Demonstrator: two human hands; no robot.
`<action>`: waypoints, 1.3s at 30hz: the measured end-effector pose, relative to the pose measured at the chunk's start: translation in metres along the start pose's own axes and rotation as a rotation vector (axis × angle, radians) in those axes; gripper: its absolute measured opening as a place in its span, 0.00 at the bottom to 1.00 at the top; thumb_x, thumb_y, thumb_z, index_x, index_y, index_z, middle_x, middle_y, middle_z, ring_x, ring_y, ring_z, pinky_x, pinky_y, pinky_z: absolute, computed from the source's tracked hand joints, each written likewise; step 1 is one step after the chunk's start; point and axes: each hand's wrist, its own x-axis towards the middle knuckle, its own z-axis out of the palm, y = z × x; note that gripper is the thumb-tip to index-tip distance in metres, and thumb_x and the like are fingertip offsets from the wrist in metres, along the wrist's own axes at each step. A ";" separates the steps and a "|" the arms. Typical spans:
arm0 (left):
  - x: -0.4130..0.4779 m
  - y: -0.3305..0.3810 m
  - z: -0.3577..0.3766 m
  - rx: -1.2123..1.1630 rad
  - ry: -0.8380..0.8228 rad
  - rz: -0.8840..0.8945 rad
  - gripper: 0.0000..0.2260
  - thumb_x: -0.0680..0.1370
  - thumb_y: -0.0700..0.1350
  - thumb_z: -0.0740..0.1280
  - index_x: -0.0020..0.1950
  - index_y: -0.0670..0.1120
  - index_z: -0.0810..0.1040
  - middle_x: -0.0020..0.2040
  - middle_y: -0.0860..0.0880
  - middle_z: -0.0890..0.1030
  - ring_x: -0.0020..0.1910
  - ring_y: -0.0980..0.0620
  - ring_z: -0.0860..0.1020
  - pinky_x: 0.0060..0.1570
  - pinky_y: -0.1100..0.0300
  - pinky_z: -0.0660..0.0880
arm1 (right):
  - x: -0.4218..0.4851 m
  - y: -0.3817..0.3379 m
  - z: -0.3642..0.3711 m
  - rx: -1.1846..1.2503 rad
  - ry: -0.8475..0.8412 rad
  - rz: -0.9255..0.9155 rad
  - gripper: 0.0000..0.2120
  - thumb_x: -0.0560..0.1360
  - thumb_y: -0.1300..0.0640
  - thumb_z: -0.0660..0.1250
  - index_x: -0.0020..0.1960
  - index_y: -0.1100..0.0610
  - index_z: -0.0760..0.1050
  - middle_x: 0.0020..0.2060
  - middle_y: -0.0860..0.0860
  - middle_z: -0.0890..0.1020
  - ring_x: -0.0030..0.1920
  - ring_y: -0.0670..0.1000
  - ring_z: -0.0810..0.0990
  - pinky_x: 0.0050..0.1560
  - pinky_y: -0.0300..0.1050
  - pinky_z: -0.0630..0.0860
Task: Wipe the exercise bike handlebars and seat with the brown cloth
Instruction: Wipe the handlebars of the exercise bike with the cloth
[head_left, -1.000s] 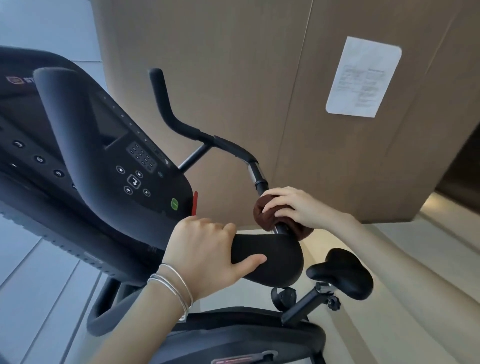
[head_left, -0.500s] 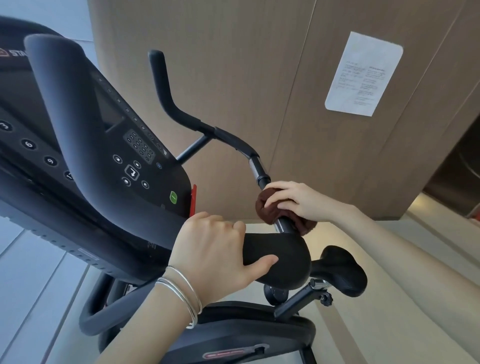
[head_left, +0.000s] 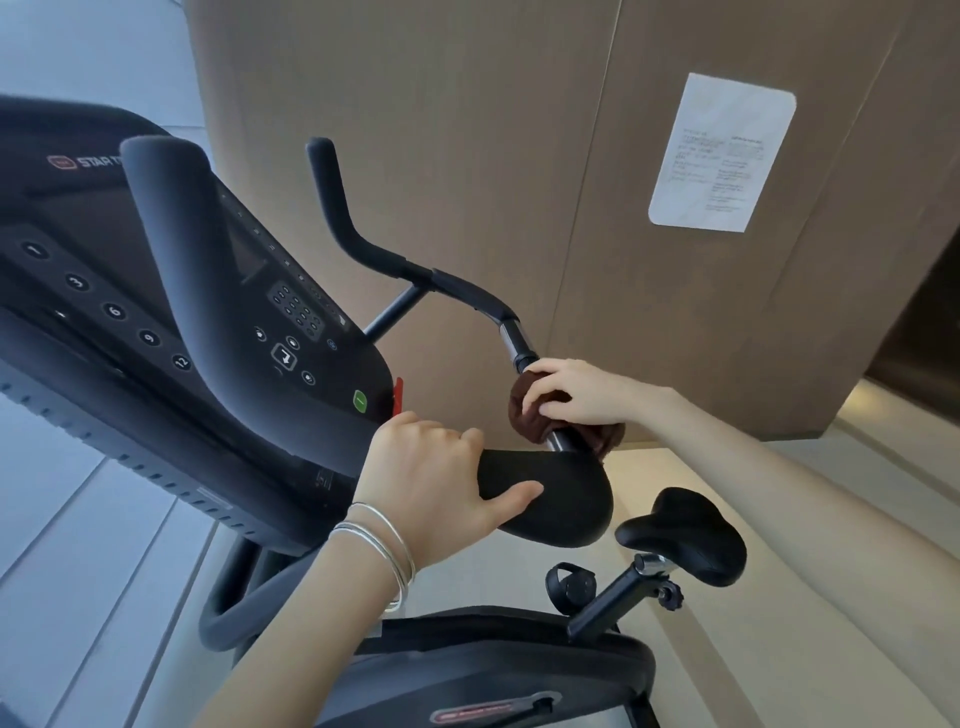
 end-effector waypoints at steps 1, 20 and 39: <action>0.000 0.001 0.000 -0.005 0.002 0.000 0.31 0.68 0.72 0.37 0.34 0.51 0.68 0.25 0.56 0.65 0.26 0.56 0.67 0.39 0.62 0.65 | -0.009 -0.001 0.002 0.026 -0.009 -0.008 0.07 0.76 0.48 0.61 0.47 0.38 0.77 0.68 0.46 0.66 0.67 0.49 0.63 0.66 0.52 0.62; 0.002 0.001 0.005 0.018 -0.001 -0.027 0.37 0.69 0.72 0.34 0.43 0.55 0.78 0.30 0.56 0.79 0.33 0.56 0.77 0.44 0.61 0.71 | -0.117 0.043 0.046 0.204 0.560 0.224 0.09 0.71 0.59 0.72 0.51 0.52 0.82 0.60 0.49 0.77 0.58 0.48 0.75 0.61 0.40 0.66; 0.042 0.097 0.025 0.137 -0.112 -0.412 0.32 0.71 0.72 0.47 0.46 0.54 0.84 0.35 0.58 0.83 0.36 0.55 0.82 0.45 0.56 0.76 | 0.018 0.104 0.090 0.949 0.601 0.039 0.11 0.69 0.58 0.73 0.47 0.49 0.75 0.49 0.50 0.79 0.52 0.49 0.77 0.52 0.35 0.72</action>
